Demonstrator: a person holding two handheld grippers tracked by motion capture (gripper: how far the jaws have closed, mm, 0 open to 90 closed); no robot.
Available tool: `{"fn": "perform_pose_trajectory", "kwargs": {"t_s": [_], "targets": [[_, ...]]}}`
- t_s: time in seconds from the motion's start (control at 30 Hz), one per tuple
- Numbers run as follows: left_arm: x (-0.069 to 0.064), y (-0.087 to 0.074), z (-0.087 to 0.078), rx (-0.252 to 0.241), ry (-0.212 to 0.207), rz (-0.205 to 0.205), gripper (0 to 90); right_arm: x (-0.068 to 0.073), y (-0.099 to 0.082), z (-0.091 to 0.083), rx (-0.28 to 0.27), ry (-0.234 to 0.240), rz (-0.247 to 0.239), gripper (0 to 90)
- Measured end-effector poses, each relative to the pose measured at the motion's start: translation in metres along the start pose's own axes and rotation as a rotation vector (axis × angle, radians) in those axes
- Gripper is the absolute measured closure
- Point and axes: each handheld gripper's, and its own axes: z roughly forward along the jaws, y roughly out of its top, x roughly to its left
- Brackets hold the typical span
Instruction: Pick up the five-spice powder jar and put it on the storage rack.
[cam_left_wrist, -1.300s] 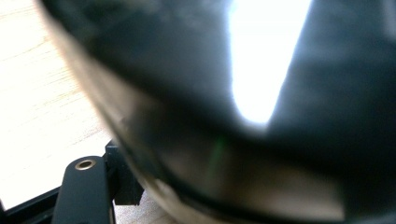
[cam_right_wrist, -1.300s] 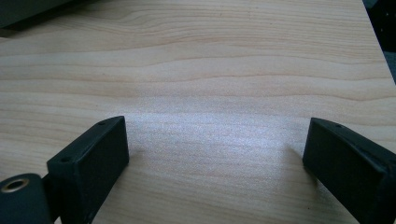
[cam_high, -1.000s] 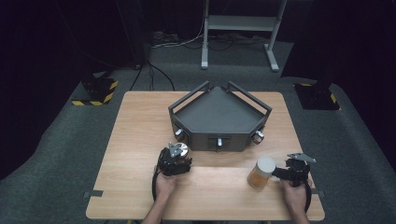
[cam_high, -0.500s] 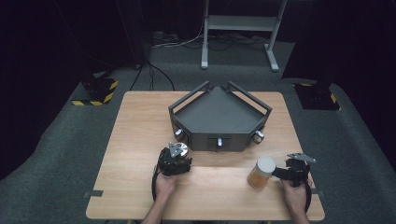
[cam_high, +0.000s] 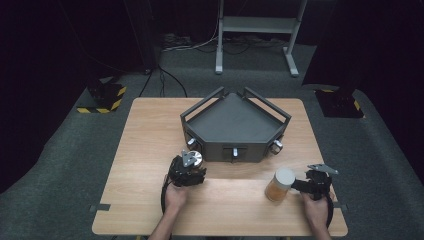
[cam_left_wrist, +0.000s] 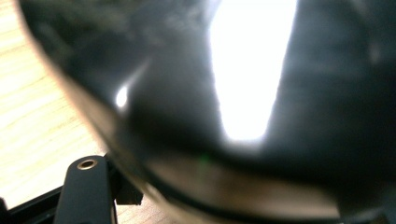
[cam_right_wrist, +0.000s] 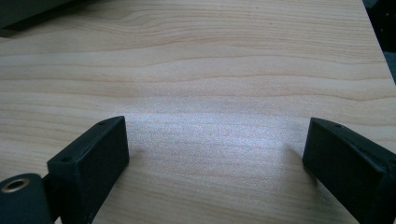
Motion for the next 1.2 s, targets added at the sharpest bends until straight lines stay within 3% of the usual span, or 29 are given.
{"fn": "perform_pose_trajectory", "kwargs": {"t_s": [0.47,0.5,0.6,0.67,1.2], "targets": [[0.004,0.03,-0.015,0.002,-0.067,0.047,31.1,0.0,0.0,0.0,0.0,0.0,0.001,7.0],[0.0,0.024,-0.012,-0.049,-0.066,-0.005,31.1,0.0,0.0,0.0,0.0,0.0,0.0,7.1],[-0.001,0.029,-0.014,-0.07,-0.089,-0.033,31.1,0.0,0.0,0.0,0.0,0.0,0.003,7.2],[0.012,0.045,-0.021,-0.001,-0.135,0.022,31.1,0.0,0.0,0.0,0.0,0.0,0.003,7.2],[0.018,0.082,-0.035,-0.013,-0.189,0.055,31.1,0.0,0.0,0.0,-0.002,0.0,0.003,7.6]]}}
